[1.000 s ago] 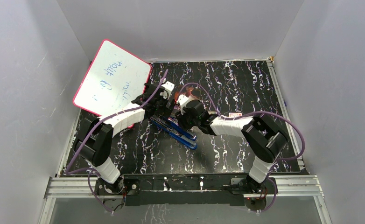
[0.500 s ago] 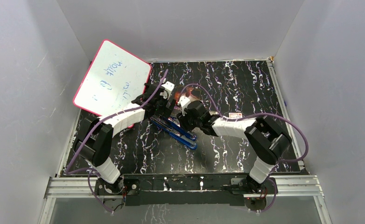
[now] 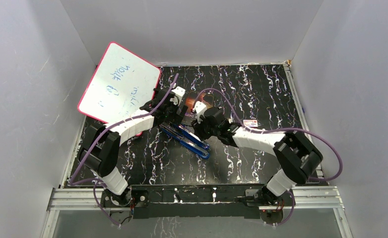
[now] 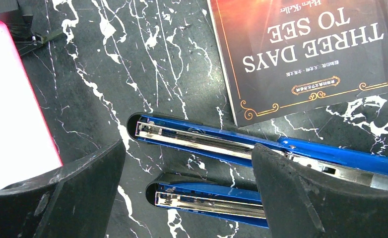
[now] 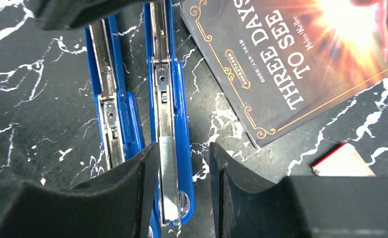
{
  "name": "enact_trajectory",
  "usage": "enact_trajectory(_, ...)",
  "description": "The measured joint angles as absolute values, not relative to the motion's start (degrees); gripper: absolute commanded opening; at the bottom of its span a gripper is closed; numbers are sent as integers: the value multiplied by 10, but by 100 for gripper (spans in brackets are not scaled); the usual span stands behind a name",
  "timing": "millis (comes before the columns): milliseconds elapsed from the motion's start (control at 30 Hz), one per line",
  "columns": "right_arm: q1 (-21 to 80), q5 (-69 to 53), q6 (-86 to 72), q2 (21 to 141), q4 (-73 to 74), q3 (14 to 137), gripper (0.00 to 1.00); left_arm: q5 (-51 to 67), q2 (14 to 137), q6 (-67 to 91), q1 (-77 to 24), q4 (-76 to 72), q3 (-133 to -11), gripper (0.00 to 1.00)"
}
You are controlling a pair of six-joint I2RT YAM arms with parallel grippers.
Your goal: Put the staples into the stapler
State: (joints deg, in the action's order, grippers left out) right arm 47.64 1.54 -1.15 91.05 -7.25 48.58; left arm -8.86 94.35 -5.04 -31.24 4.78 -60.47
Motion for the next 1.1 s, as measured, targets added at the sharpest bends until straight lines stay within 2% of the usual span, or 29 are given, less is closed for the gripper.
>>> enact_trajectory(267,476,-4,-1,811,-91,450,50,-75,940,-15,-307,48,-605,98)
enact_trajectory(533,529,-22,-11,790,-57,422,51,-88,883,84,-286,62,-609,98)
enact_trajectory(800,595,27,-63,784,-17,384,51,-114,746,168,-278,69,-587,98)
enact_trajectory(1100,605,90,-82,771,4,376,51,-114,733,208,-274,89,-548,98)
